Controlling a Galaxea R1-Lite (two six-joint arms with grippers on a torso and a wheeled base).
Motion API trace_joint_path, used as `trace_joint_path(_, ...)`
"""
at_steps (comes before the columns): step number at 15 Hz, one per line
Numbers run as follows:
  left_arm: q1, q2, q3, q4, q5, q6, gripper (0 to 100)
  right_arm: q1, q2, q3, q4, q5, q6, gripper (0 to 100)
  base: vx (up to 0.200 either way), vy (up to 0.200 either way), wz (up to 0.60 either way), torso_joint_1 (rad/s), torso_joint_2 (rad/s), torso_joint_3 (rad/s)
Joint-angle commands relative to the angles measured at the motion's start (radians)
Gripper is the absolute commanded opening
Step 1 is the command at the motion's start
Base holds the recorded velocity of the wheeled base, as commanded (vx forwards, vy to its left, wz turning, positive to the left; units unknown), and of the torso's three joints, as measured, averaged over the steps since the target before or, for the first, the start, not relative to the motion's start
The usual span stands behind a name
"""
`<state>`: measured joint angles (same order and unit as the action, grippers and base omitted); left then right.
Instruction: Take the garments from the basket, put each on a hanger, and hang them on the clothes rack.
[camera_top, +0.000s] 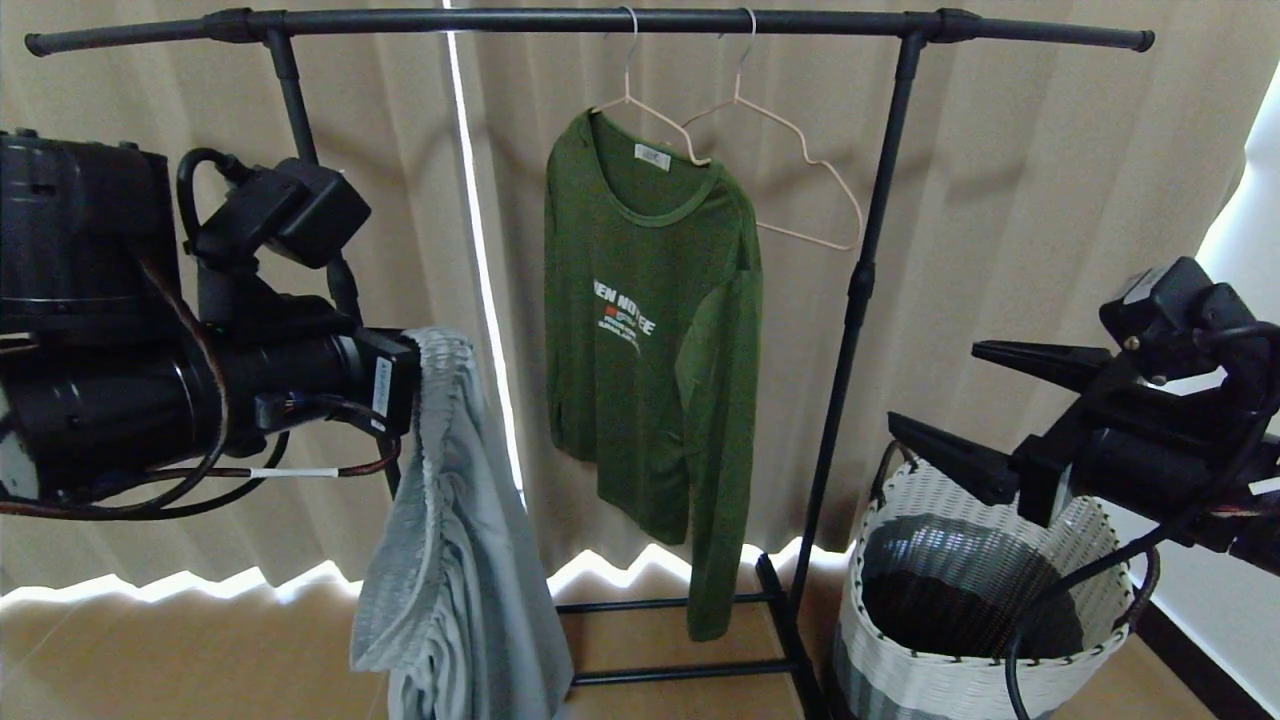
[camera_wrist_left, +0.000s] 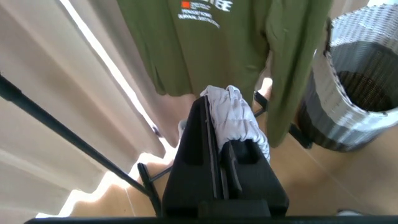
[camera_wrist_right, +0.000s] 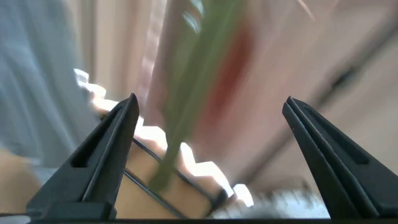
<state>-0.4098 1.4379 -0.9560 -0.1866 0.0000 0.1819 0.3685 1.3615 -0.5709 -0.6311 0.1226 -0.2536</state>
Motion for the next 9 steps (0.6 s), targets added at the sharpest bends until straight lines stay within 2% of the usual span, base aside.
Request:
trace_joint_path(1,0.000,-0.027,0.017,-0.001,0.000,-0.001,0,-0.023,-0.005,0.065,-0.007,-0.058,-0.059,100,0.000,0.000,0.00,0.000,0.00,0.000)
trace_joint_path(2,0.000,-0.034,0.025,-0.002,-0.002,-0.001,0,-0.026,-0.018,0.083,-0.016,-0.060,-0.102,100,0.000,0.000,0.00,0.000,0.00,0.000)
trace_joint_path(4,0.000,-0.043,0.028,-0.001,-0.003,0.001,0,-0.051,-0.027,0.114,-0.059,-0.067,-0.113,100,0.000,0.000,0.00,0.000,0.00,0.000)
trace_joint_path(5,0.000,-0.047,0.026,-0.001,-0.003,0.001,0,-0.069,-0.027,0.134,-0.081,-0.090,-0.127,100,0.000,0.000,0.00,0.000,0.00,0.000)
trace_joint_path(6,0.000,-0.051,0.026,0.001,-0.003,0.001,0,-0.080,-0.024,0.180,-0.118,-0.161,-0.187,100,0.000,0.000,0.00,0.000,0.00,0.000)
trace_joint_path(7,0.000,-0.051,0.026,0.001,-0.003,0.001,0,-0.080,-0.024,0.187,-0.124,-0.173,-0.194,100,0.000,0.000,0.00,0.000,0.00,0.000)
trace_joint_path(8,0.000,-0.062,0.029,0.003,-0.003,0.001,0,-0.080,-0.030,0.252,-0.180,-0.204,-0.239,100,0.000,0.000,0.00,0.000,0.00,0.000)
trace_joint_path(9,0.000,-0.063,0.029,0.003,-0.003,0.001,0,-0.080,-0.028,0.273,-0.208,-0.205,-0.253,100,0.000,0.000,0.00,0.000,0.00,0.000)
